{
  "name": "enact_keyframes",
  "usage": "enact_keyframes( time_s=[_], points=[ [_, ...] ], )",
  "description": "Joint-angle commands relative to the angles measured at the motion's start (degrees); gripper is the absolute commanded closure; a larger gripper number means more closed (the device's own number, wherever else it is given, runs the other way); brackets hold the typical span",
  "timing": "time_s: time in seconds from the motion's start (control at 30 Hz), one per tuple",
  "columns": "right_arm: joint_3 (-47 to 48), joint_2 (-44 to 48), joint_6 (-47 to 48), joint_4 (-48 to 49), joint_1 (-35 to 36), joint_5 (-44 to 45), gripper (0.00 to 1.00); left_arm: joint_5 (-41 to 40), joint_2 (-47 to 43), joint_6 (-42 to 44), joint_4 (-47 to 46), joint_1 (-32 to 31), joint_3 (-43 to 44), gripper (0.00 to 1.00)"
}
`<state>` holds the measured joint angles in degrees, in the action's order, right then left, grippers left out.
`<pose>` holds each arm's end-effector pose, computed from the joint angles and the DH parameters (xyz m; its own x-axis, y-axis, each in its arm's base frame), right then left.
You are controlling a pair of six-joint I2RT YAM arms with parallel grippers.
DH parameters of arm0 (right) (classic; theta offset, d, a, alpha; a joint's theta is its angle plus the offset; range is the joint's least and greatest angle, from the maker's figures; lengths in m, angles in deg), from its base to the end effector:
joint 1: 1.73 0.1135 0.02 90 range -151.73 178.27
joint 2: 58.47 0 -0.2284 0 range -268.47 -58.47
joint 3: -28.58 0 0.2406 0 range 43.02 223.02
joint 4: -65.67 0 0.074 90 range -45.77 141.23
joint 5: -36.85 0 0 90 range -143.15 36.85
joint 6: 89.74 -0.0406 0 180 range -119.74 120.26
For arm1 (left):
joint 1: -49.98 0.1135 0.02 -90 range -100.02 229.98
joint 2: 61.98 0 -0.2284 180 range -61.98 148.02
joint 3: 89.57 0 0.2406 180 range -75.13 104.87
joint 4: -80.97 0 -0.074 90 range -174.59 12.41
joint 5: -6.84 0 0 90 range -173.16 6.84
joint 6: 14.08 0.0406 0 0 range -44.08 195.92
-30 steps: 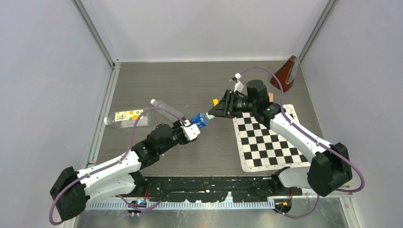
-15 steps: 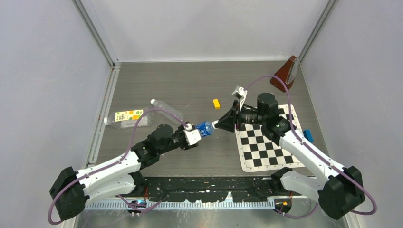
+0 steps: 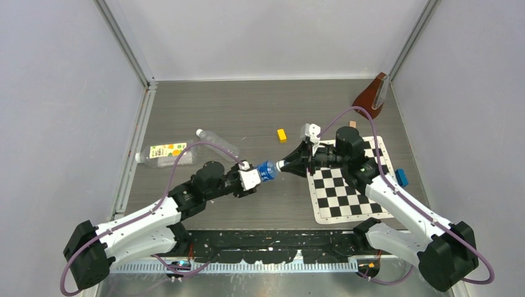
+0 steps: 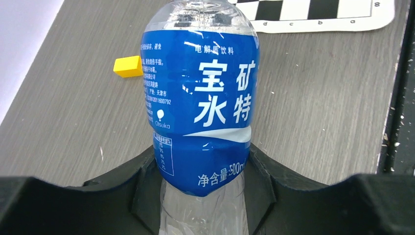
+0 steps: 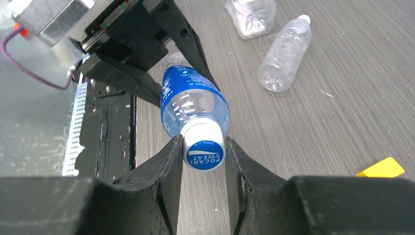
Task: Unscrew the bottle caps
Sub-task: Unscrew the bottle cap from the plastic bottle.
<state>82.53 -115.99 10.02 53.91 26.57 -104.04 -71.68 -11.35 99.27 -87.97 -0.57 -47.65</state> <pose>0.1907 0.1385 0.2649 -0.0670 -0.1575 -0.9852 -0.9835 0.1765 0.0387 0.1336 -0.1750 0.2151 0.1498 0.4293 -0.8907 0.8892 0.3354 0.3112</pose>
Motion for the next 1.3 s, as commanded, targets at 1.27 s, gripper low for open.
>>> enact_keyframes(
  time_s=[1.27],
  points=[
    [8.3,-17.8,-67.7,10.5,-0.4,8.5,0.60,-17.4,1.4,2.4,-4.8,0.0,1.4,1.00]
  ],
)
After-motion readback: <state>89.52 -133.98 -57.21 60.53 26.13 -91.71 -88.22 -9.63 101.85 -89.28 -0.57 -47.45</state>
